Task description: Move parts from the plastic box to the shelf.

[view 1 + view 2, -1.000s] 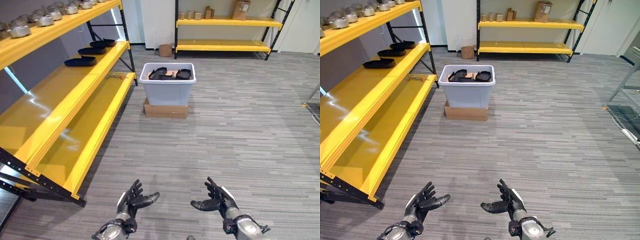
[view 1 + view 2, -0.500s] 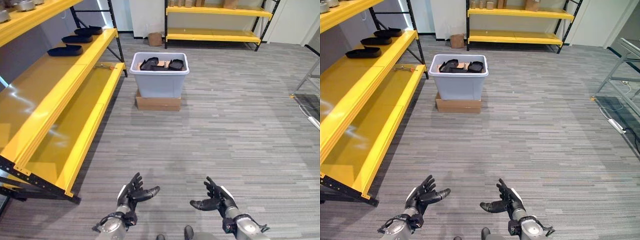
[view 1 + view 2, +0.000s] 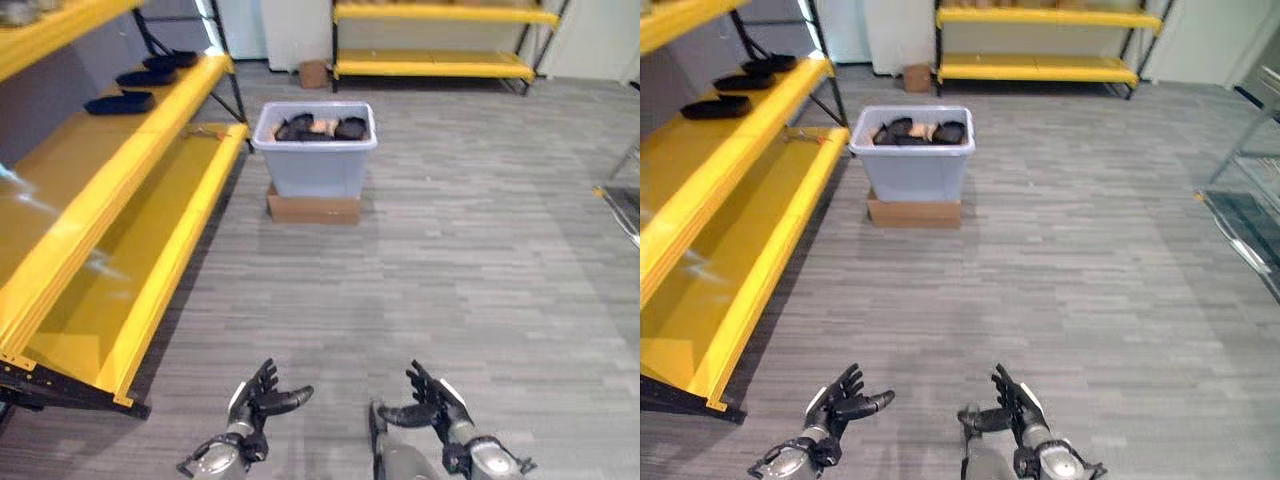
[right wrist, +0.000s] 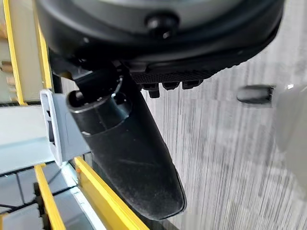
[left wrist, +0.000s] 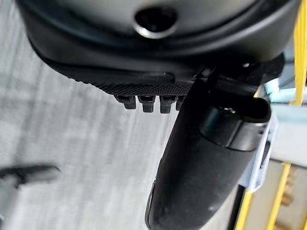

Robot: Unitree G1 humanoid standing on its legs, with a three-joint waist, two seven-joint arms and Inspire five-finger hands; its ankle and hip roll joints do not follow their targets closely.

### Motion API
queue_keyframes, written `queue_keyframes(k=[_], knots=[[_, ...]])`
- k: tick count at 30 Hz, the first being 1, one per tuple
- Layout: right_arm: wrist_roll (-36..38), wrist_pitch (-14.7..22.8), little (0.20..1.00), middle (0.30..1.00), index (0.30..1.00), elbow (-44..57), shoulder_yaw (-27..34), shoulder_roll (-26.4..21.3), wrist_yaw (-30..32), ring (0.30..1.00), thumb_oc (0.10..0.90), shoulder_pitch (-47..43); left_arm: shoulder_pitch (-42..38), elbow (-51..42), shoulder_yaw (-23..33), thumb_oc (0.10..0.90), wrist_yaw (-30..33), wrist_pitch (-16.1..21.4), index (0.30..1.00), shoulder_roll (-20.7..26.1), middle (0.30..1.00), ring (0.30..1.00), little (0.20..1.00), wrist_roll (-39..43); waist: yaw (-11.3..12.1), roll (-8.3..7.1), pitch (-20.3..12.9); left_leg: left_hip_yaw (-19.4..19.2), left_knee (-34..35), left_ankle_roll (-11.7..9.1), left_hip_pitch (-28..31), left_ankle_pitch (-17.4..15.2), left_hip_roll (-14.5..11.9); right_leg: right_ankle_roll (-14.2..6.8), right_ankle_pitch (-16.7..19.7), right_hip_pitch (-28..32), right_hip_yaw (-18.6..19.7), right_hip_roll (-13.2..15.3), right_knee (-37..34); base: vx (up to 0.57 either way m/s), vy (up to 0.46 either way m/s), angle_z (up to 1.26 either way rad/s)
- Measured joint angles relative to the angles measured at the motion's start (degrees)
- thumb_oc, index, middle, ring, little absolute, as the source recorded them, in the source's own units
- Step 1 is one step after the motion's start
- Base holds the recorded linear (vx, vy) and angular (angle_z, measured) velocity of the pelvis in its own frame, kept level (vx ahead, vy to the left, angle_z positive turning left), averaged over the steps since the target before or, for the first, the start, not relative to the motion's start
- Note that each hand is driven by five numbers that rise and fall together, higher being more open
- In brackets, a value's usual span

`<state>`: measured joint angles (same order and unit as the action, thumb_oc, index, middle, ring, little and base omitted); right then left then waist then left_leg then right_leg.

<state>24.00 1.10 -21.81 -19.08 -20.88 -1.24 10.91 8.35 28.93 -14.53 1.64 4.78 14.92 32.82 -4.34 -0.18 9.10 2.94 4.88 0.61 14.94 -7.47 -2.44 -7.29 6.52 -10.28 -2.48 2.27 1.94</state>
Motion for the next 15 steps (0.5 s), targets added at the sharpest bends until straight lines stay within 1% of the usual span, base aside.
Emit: queue_keyframes(k=[1,2,3,4,5,6,7,8,9,10,11,12,13,14,15], knots=[[0.0,0.0,1.0,1.0,1.0,0.4,0.0,-0.6,0.0,1.0,0.9,-0.6,-0.4,-0.5,-0.6,0.9,-0.2,0.0,1.0,-0.4,1.0,1.0,1.0,0.0,-0.1,1.44,-1.0,0.9,-0.3,-0.9,0.6,0.1,-2.9,0.8,-0.4,0.8,-0.3,-3.1,0.1,0.4,-0.252,0.38],[0.5,0.5,1.0,1.0,1.0,0.7,0.5,-0.9,-0.1,1.0,0.9,-3.0,-0.7,-1.1,-0.5,0.9,-0.7,0.2,1.0,0.0,1.0,1.0,1.0,0.0,-0.1,1.4,-1.1,0.8,-1.8,-1.5,0.9,0.6,-4.5,4.9,-0.2,1.4,-1.8,-4.7,0.5,0.33,-0.209,0.12],[1.0,0.6,1.0,1.0,1.0,0.5,1.1,-0.9,0.0,1.0,0.9,-3.9,-1.0,-1.1,-0.5,0.9,-0.8,0.2,1.0,-0.1,1.0,1.0,1.0,0.0,-0.2,1.4,-1.1,0.8,-3.5,-2.0,0.9,1.0,-5.1,6.1,-0.9,2.4,-2.8,-5.2,0.5,0.21,-0.159,-0.09],[1.0,0.6,1.0,1.0,1.0,0.2,1.4,-0.9,0.0,1.0,0.9,-4.4,-1.1,-1.0,-0.6,0.9,-1.0,0.1,1.0,-0.1,1.0,1.0,1.0,0.0,-0.3,1.19,-1.1,1.6,-5.3,-2.6,0.9,1.2,-5.4,6.7,-1.5,3.8,-2.8,-5.6,0.1,0.13,-0.112,-0.02],[1.0,0.8,1.0,1.0,1.0,0.3,1.7,-1.3,0.1,1.0,0.9,-4.3,-1.2,-1.1,-0.6,0.9,-1.1,0.2,1.0,-0.1,1.0,1.0,1.0,0.0,-0.2,1.09,-1.3,2.2,-7.6,-2.9,0.4,1.3,-5.6,6.6,-1.4,5.0,-2.8,-5.9,-0.1,0.19,-0.166,0.02],[1.0,1.1,1.0,1.0,1.0,0.3,1.7,-1.7,0.0,1.0,0.9,-4.4,-1.4,-1.1,-0.6,0.9,-1.1,0.2,1.0,-0.1,1.0,1.0,1.0,0.1,-0.2,1.21,-1.7,2.5,-9.4,-4.0,0.0,1.8,-5.8,7.9,-2.3,5.2,-2.8,-6.4,0.0,0.19,-0.165,0.03],[1.0,1.2,1.0,1.0,1.0,0.3,1.8,-2.2,0.0,1.0,0.9,-4.4,-1.9,-1.1,-0.6,0.9,-1.0,0.2,1.0,0.0,1.0,1.0,1.0,0.1,-0.2,1.2,-1.7,3.1,-11.9,-4.7,-1.1,1.8,-5.9,8.7,-2.9,5.9,-2.8,-6.6,-0.3,0.18,-0.159,0.1],[1.0,1.1,1.0,1.0,1.0,0.3,1.8,-2.4,0.1,1.0,0.9,-4.4,-2.6,-1.1,-0.4,0.9,-1.0,0.2,1.0,0.0,1.0,1.0,1.0,0.2,-0.1,0.9,-1.7,4.0,-17.3,-6.2,-3.4,1.8,-5.6,8.7,-2.8,7.1,-2.7,-6.7,-1.1,0.14,-0.159,0.14],[1.0,1.1,1.0,1.0,1.0,0.3,1.8,-2.5,0.0,1.0,0.9,-4.3,-2.8,-1.2,-0.3,0.9,-1.0,0.3,1.0,-0.1,1.0,1.0,1.0,0.3,0.1,0.55,-1.7,4.6,-27.2,-7.5,-8.1,2.1,-4.8,9.5,-2.4,8.2,-2.6,-6.7,-1.9,0.16,-0.208,0.09],[1.0,1.1,1.0,1.0,1.0,0.4,1.8,-2.7,0.0,1.0,0.9,-4.3,-2.8,-1.2,-0.6,0.9,-1.1,0.3,1.0,-0.2,1.0,1.0,1.0,0.3,0.4,0.22,-1.4,7.3,-46.3,-10.7,-17.5,5.6,-2.7,12.7,-3.1,9.4,-2.7,-7.1,-1.6,0.16,-0.193,-0.03],[1.0,1.1,1.0,1.0,1.0,0.4,1.8,-2.8,0.1,1.0,0.9,-4.5,-2.9,-1.3,-0.6,0.9,-1.1,0.3,1.0,-0.2,1.0,1.0,1.0,0.3,0.9,0.16,-1.3,7.6,-53.8,-10.7,-21.4,6.5,-1.2,13.7,-3.0,9.6,-2.6,-7.2,-1.5,0.17,-0.164,-0.17],[1.1,1.1,1.0,1.0,1.0,0.4,1.6,-2.8,0.1,1.0,0.9,-4.4,-2.8,-1.2,-0.6,0.9,-1.1,0.3,1.0,-0.1,1.0,1.0,1.0,0.3,1.5,0.12,-1.3,7.3,-58.5,-10.0,-24.1,6.8,0.4,14.3,-3.1,10.1,-2.2,-7.2,-1.4,0.14,-0.098,-0.21],[1.1,1.1,1.0,1.0,1.0,0.4,1.3,-2.8,0.0,1.0,0.9,-4.4,-2.6,-1.2,-0.5,0.9,-1.0,0.2,1.0,0.1,1.0,1.0,1.0,0.4,1.8,-0.65,-0.8,6.6,-61.5,-9.0,-26.5,7.0,1.9,15.0,-3.4,11.2,-2.0,-7.2,-1.3,0.13,-0.05,-0.15],[1.0,1.1,1.0,1.0,1.0,0.4,1.0,-2.3,0.1,1.0,0.9,-4.0,-2.3,-0.9,-0.3,0.9,-1.0,0.2,1.0,0.7,1.0,1.0,1.0,0.7,2.1,-2.5,-0.2,2.9,-60.4,-5.1,-29.2,5.3,2.4,16.3,-4.5,13.5,-1.6,-6.7,-1.9,0.15,-0.015,-0.03],[1.0,1.1,1.0,1.0,1.0,0.4,1.1,-1.9,0.5,1.0,0.9,-3.9,-2.2,-0.7,-0.3,0.9,-1.0,0.2,1.0,1.0,1.0,1.0,1.0,0.7,2.2,-3.98,0.0,0.2,-55.1,-3.2,-31.0,4.1,2.3,15.7,-4.7,13.9,-1.8,-6.3,-2.2,0.26,0.059,-0.05]])
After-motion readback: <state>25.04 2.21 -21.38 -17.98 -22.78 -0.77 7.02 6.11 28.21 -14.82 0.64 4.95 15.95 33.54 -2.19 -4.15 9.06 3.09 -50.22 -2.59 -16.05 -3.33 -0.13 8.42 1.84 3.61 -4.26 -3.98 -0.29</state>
